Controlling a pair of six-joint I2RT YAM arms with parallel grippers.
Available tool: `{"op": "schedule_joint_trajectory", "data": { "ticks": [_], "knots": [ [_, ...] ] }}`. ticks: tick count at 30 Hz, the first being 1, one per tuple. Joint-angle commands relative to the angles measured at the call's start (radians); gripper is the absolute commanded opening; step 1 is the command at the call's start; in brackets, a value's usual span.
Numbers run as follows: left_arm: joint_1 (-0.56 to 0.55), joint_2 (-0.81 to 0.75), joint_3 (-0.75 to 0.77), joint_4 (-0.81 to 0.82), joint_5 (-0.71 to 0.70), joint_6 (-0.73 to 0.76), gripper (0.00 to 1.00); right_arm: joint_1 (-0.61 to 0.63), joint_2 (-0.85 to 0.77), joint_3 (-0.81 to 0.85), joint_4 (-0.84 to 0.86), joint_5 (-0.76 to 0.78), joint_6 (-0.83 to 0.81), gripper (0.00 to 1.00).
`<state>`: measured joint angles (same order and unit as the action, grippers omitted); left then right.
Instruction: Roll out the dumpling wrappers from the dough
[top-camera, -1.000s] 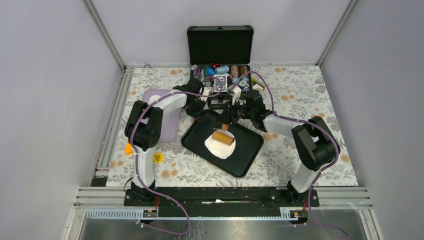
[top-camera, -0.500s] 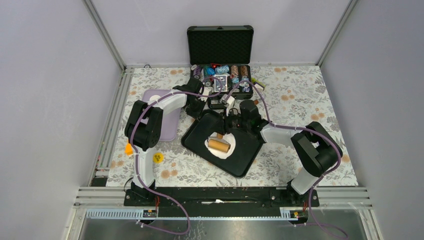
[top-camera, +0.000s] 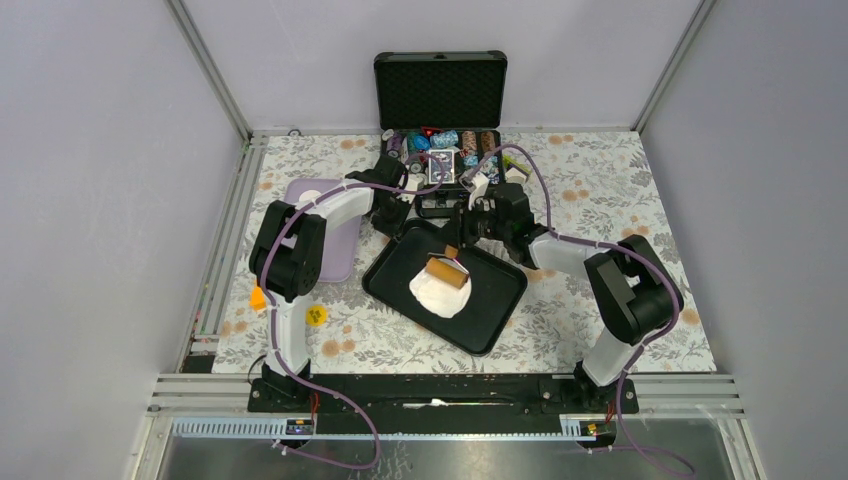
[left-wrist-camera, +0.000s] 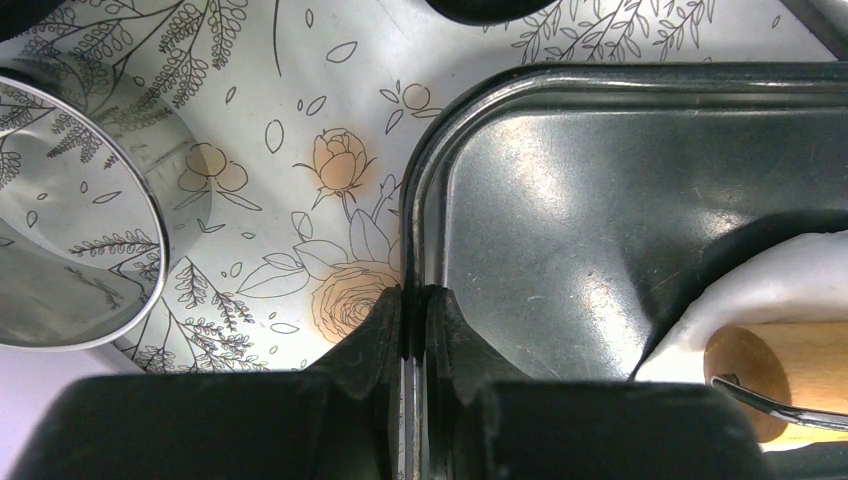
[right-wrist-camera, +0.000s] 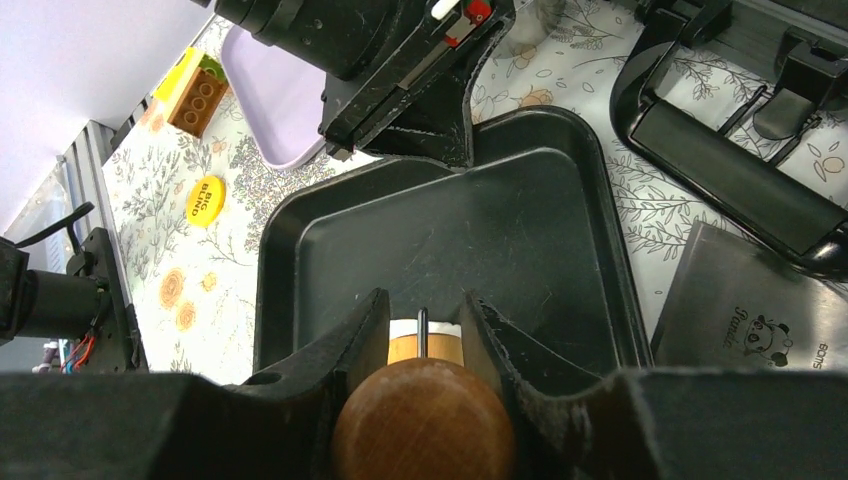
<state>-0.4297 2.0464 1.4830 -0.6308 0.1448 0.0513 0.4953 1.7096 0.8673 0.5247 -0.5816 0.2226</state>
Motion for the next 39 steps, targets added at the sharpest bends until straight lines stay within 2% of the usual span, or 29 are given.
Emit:
{"op": "schedule_joint_trajectory", "data": {
  "ticks": [1,7,13,23,26,32,39],
  "knots": [
    [0.003,0.009,-0.027,-0.02,-0.077,0.022,0.0,0.014,0.033,-0.039,-0.073,0.092,-0.1,0.0],
    [0.003,0.012,-0.024,-0.021,-0.074,0.022,0.0,0.113,0.035,-0.169,-0.078,0.012,-0.101,0.0],
    [0.003,0.014,-0.023,-0.023,-0.074,0.022,0.0,0.122,0.011,-0.208,-0.036,-0.027,-0.071,0.0],
    [0.003,0.011,-0.024,-0.021,-0.074,0.022,0.0,-0.036,-0.043,-0.187,-0.001,0.095,-0.068,0.0],
    [0.003,0.012,-0.024,-0.021,-0.076,0.022,0.0,-0.034,-0.064,-0.218,0.008,0.053,-0.072,0.0],
    [0.003,0.014,-0.023,-0.023,-0.077,0.023,0.0,0.067,-0.041,-0.298,0.023,0.008,-0.074,0.0],
    [0.003,0.015,-0.021,-0.023,-0.078,0.021,0.0,0.096,-0.027,-0.286,0.026,-0.034,-0.052,0.0]
  ]
}}
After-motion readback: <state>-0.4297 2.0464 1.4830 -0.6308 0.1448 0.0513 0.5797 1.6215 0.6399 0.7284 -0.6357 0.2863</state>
